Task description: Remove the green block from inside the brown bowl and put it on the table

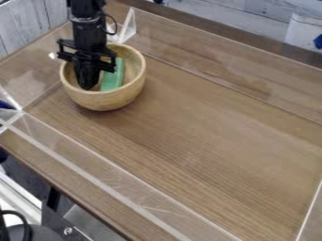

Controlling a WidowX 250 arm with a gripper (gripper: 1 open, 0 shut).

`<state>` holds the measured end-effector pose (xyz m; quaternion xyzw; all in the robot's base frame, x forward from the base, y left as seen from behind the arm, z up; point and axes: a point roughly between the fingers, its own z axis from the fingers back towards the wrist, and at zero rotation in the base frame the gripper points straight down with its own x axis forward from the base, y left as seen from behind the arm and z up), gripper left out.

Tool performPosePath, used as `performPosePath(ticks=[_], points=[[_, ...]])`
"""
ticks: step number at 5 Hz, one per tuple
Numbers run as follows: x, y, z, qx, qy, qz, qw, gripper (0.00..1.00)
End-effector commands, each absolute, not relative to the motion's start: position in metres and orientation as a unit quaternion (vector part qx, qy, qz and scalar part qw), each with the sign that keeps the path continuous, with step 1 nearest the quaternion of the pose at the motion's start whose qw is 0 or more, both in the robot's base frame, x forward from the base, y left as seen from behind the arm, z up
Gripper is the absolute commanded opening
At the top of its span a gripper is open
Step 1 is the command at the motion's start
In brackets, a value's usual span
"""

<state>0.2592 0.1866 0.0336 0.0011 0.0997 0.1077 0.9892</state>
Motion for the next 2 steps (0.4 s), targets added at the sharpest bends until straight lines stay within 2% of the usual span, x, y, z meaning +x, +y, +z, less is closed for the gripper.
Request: performPosePath(ticks=[1,2], points=[[0.2685,0.1955,0.0487,0.016,0.074,0.111,0.991,0.00],[0.2700,0.1955,0.0474,0.015,0.076,0.111,0.991,0.00]])
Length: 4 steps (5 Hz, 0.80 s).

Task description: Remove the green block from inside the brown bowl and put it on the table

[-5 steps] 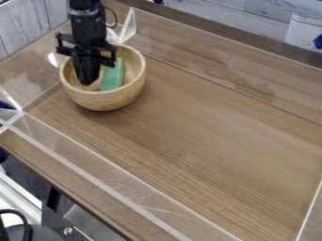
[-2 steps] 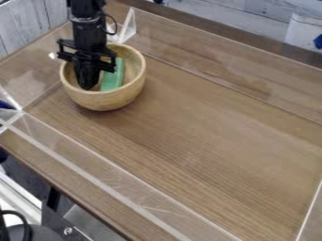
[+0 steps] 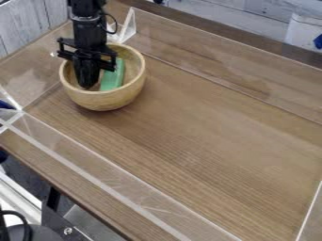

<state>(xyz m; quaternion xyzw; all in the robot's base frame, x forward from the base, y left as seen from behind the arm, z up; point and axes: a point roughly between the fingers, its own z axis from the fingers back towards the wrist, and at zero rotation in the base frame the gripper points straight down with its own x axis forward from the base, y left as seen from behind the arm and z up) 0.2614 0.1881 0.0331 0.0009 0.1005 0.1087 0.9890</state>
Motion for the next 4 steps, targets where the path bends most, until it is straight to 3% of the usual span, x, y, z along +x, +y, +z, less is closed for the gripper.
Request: performPosePath(ticks=[1,4], points=[[0.2715,0.1955,0.0460,0.014,0.077,0.110,0.991,0.00],[0.2762,0.1953,0.0410,0.012,0.083,0.108,0.991,0.00]])
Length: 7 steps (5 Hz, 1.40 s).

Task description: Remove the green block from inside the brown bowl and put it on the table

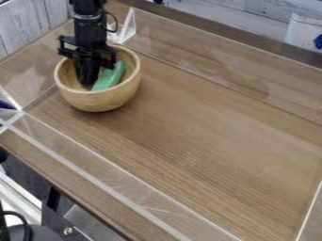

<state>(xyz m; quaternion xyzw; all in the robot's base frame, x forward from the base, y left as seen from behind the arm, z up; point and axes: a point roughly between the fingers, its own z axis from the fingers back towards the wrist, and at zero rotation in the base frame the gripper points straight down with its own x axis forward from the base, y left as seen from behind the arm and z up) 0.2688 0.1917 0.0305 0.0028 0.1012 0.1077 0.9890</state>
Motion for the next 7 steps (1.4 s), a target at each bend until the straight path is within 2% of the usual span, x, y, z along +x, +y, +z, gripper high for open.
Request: performPosePath(ticks=[1,3,5,6,7], points=[[0.278,0.195,0.038,0.011,0.085,0.106,0.991,0.00],[0.283,0.182,0.083,0.006,0.040,0.092,0.995,0.00],[0.293,0.138,0.154,-0.001,-0.026,0.047,0.999,0.00],[0.303,0.099,0.169,-0.016,-0.032,0.008,0.999,0.00],[0.306,0.061,0.174,-0.030,-0.026,-0.030,0.999,0.00]])
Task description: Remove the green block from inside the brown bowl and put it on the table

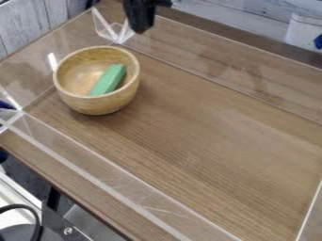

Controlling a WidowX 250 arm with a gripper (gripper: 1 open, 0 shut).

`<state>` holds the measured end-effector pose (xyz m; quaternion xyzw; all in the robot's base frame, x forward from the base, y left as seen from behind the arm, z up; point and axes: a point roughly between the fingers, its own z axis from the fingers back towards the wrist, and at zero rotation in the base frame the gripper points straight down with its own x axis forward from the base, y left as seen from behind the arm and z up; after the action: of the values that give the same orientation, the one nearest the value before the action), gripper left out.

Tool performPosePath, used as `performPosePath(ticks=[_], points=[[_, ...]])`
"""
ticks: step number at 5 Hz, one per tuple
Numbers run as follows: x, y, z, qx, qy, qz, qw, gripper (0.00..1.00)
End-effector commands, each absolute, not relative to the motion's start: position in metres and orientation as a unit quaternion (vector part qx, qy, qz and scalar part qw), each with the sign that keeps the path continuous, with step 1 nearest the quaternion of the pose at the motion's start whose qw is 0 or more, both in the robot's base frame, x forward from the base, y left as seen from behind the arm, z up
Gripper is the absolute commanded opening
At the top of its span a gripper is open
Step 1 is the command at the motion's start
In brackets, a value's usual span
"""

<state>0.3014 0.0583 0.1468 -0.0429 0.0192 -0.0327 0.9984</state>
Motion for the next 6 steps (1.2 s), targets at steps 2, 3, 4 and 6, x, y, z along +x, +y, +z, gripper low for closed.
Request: performPosePath(ticks=[2,3,4,6], points=[[0.269,0.013,0.150,-0.055,0.017,-0.079,0.995,0.00],[0.257,0.010,0.126,-0.054,0.042,-0.089,0.994,0.00],[0.247,0.004,0.101,-0.049,0.055,-0.104,0.992,0.00],[0.246,-0.012,0.060,-0.044,0.078,-0.125,0.988,0.00]])
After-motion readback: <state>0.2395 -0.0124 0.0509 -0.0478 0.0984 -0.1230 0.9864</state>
